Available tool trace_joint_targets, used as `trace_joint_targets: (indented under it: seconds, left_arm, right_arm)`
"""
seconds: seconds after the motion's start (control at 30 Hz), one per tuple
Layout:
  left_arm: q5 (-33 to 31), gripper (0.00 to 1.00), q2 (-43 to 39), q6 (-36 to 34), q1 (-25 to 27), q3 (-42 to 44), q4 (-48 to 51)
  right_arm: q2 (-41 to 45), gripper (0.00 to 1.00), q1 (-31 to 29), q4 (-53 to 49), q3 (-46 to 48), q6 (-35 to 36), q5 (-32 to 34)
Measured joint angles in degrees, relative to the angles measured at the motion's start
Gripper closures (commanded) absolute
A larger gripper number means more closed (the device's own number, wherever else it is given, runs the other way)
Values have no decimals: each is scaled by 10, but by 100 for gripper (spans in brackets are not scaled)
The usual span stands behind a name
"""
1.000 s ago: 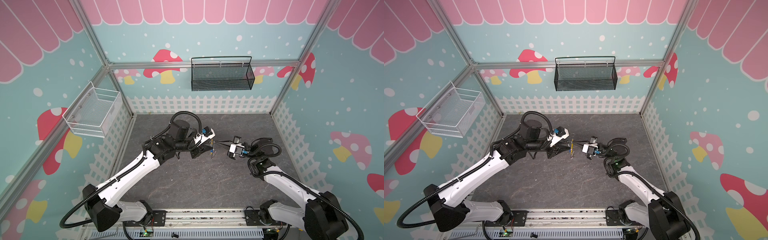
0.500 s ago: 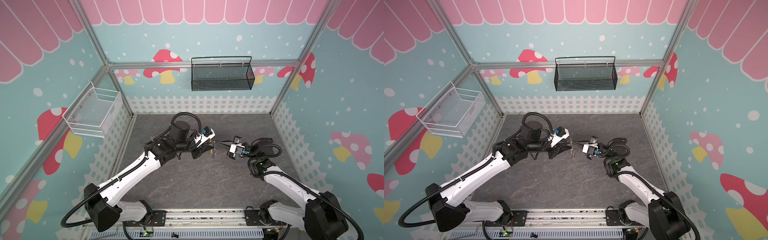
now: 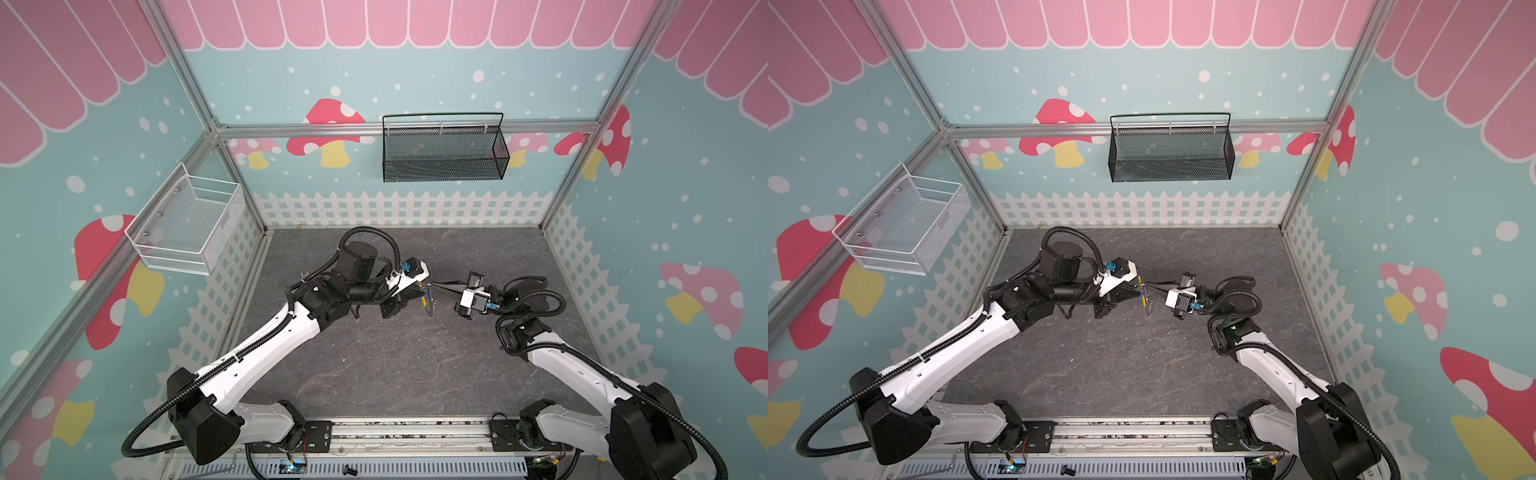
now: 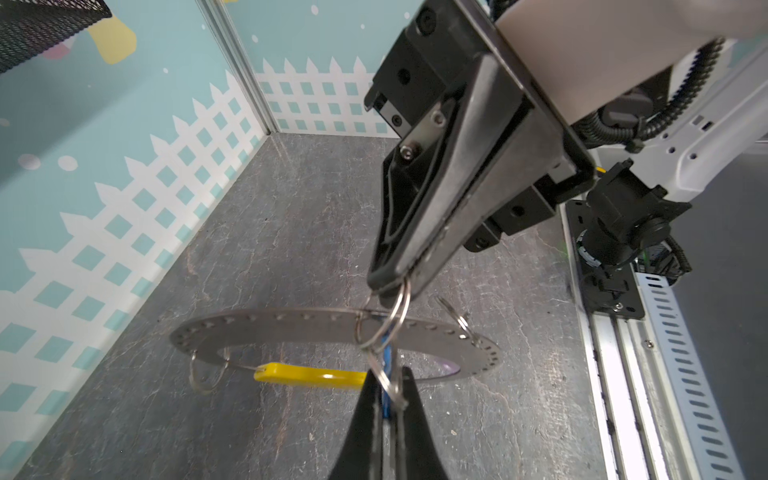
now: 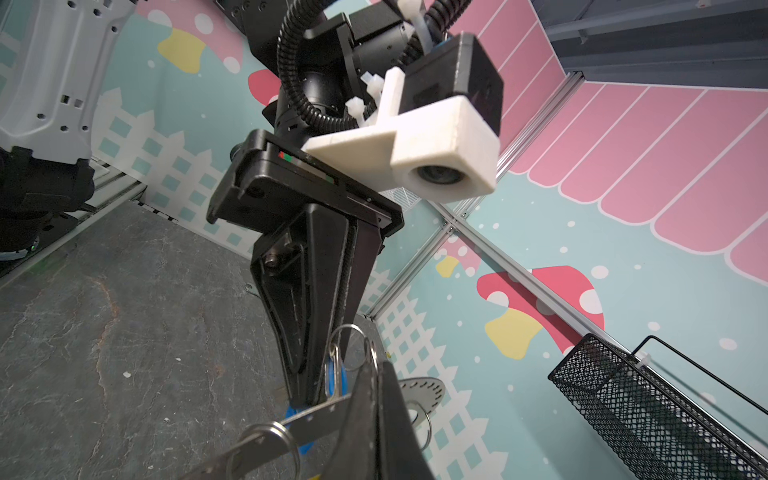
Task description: Put the keys on the keyring
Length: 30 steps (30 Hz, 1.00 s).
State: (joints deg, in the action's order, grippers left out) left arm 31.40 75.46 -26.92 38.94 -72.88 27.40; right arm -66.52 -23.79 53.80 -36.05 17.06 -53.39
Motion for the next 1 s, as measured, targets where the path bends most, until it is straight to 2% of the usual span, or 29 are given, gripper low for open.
trace_joint_targets:
  seconds: [0.27,0.37,0.47,0.53,0.63,0.83,1.0]
  left_arm:
    - [45,100,1,-16,-20,0,8]
    - [57,81,2,-18,-27,-2,10]
    - [55,69,4,-13,-33,-3,10]
    - [48,64,6,-5,-35,-3,9]
    - [25,62,1,12,-31,6,-18]
    - [-62,62,-68,53,14,89,-96]
    - [-83,62,-89,81,19,89,-131]
  right_arm:
    - [1,100,0,10,7,-6,-6]
    - [1,100,0,11,8,-7,-7]
    - [1,100,0,12,8,-11,-4]
    - [1,100,0,13,8,-13,2]
    - [1,100,0,12,8,-15,15]
    - [0,100,0,6,8,-15,30]
    - [-2,100,0,1,8,-13,31]
